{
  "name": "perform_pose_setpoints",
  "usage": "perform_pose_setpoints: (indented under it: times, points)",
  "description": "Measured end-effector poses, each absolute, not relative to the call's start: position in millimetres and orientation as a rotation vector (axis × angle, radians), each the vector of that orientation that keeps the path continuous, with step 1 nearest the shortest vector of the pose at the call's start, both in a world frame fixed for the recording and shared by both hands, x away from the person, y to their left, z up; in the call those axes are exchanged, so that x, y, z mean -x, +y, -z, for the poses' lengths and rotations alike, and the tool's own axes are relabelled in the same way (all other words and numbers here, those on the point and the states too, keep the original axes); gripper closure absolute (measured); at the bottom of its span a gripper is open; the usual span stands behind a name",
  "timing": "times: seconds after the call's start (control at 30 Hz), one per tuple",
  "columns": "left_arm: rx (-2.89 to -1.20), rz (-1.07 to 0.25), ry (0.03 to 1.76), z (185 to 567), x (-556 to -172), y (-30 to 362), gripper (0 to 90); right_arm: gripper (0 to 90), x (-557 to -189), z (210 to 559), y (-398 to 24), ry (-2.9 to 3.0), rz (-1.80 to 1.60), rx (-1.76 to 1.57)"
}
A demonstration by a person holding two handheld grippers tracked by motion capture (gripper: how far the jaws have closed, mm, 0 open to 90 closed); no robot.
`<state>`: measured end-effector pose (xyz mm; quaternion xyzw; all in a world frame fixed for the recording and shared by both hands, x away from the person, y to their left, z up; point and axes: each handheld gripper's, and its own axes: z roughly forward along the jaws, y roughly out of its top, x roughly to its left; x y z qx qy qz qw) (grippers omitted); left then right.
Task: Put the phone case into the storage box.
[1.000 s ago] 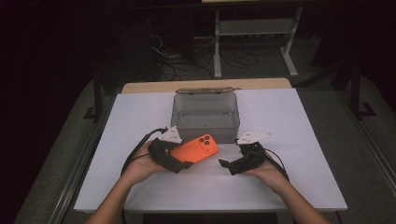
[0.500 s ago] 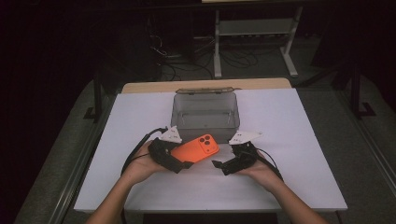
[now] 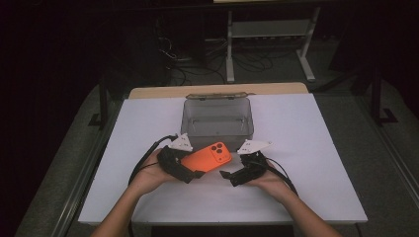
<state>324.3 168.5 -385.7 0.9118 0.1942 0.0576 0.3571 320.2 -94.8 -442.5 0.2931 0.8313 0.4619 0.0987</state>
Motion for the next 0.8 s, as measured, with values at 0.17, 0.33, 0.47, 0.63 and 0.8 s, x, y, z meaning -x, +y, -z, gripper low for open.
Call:
perform_pose_setpoints:
  times: [0.17,0.33,0.47,0.63,0.8]
  points:
    - [-2.358,-0.145,0.497,386.7,-324.4,167.2,16.6,0.0,-320.3,442.2,-94.6,2.452,-1.371,-0.856]
    - [-2.358,-0.143,0.498,387.2,-325.1,166.9,16.6,0.0,-319.2,441.7,-94.7,2.448,-1.355,-0.842]
    - [-2.358,-0.139,0.498,387.5,-324.9,166.1,16.6,0.0,-317.6,442.0,-93.6,2.45,-1.328,-0.812]
    - [-2.363,-0.139,0.491,387.9,-325.0,165.6,16.6,0.0,-316.4,442.6,-92.3,2.449,-1.306,-0.787]
    - [-2.362,-0.136,0.491,388.6,-325.0,164.6,16.6,0.0,-314.9,442.1,-91.8,2.439,-1.28,-0.755]
